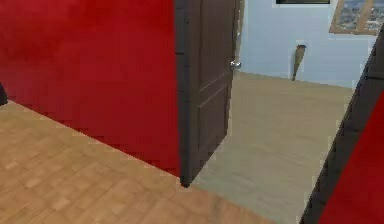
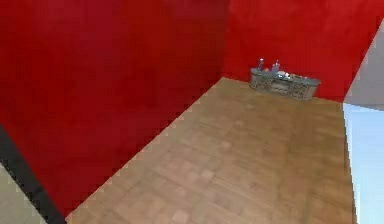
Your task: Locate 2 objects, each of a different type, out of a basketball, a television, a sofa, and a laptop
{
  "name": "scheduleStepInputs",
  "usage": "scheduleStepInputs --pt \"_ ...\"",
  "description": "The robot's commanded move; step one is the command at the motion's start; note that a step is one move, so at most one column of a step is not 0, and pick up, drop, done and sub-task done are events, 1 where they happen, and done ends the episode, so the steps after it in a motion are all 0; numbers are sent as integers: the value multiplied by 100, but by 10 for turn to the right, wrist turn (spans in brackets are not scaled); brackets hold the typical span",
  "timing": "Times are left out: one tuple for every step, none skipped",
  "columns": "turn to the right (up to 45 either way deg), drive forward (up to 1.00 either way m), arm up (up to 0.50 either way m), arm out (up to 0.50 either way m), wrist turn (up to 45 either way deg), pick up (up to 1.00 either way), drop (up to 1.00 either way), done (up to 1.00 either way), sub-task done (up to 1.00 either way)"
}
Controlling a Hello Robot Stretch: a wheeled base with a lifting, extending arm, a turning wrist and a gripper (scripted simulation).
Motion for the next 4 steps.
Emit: scheduleStepInputs --pt "-450 0 0 0 0 0 0 0 0" --pt "-450 0 0 0 0 0 0 0 0" --pt "-450 0 0 0 0 0 0 0 0" --pt "-30 0 0 0 0 0 0 0 0"
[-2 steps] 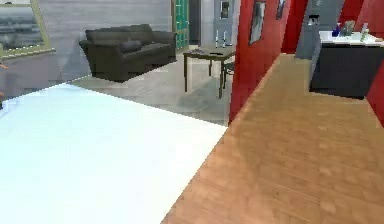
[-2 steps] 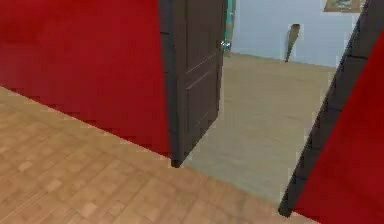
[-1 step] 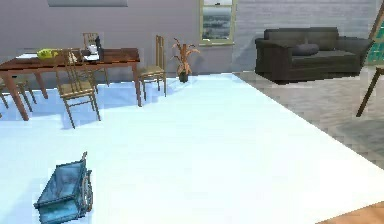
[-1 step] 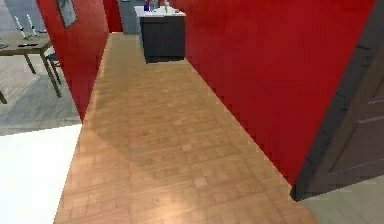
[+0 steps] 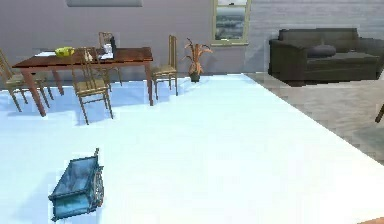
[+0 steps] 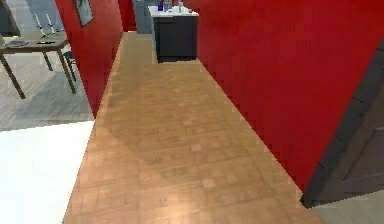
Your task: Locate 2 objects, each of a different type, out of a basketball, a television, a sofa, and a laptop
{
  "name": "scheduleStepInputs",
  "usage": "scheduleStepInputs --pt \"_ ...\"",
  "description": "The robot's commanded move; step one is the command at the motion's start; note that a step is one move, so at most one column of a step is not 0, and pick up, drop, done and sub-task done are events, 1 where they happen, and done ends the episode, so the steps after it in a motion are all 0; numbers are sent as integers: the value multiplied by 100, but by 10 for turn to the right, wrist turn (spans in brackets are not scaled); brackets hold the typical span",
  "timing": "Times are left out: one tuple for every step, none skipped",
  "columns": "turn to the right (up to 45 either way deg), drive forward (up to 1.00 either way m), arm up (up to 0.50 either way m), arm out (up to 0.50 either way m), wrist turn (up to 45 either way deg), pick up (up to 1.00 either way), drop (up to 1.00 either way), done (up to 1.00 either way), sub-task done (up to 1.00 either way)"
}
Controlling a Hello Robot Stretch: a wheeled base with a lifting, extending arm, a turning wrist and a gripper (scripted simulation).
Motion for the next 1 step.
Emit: scheduleStepInputs --pt "0 90 0 0 0 0 0 0 0"
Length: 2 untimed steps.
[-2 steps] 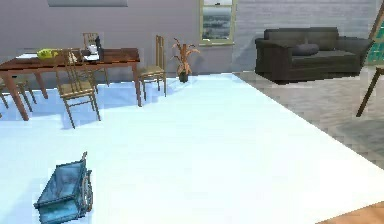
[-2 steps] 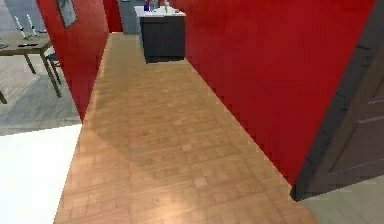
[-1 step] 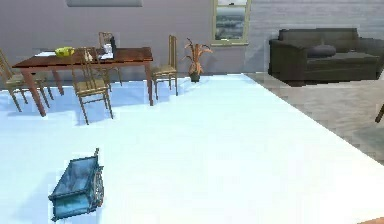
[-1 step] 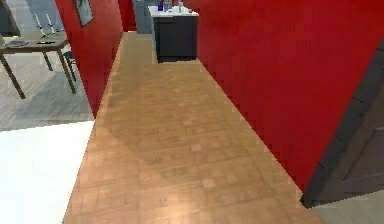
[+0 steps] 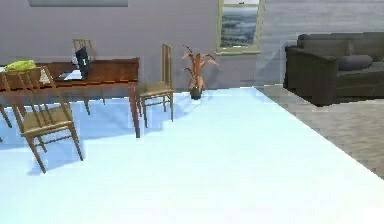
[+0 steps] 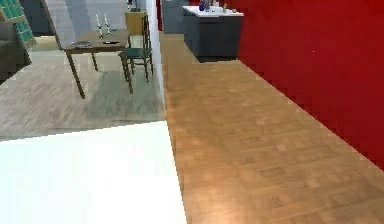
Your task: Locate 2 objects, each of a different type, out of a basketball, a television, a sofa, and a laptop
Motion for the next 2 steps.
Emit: scheduleStepInputs --pt "-180 0 0 0 0 0 0 0 0" --pt "0 100 0 0 0 0 0 0 0"
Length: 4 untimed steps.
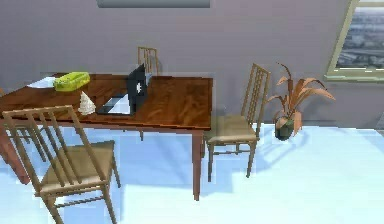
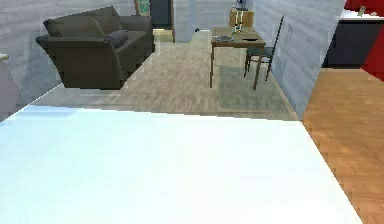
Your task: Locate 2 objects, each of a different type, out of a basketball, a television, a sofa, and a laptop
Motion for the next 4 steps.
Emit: scheduleStepInputs --pt "-30 0 0 0 0 0 0 0 0" --pt "0 50 0 0 0 0 0 0 0" --pt "-240 0 0 0 0 0 0 0 0" --pt "0 0 0 0 0 0 0 0 100"
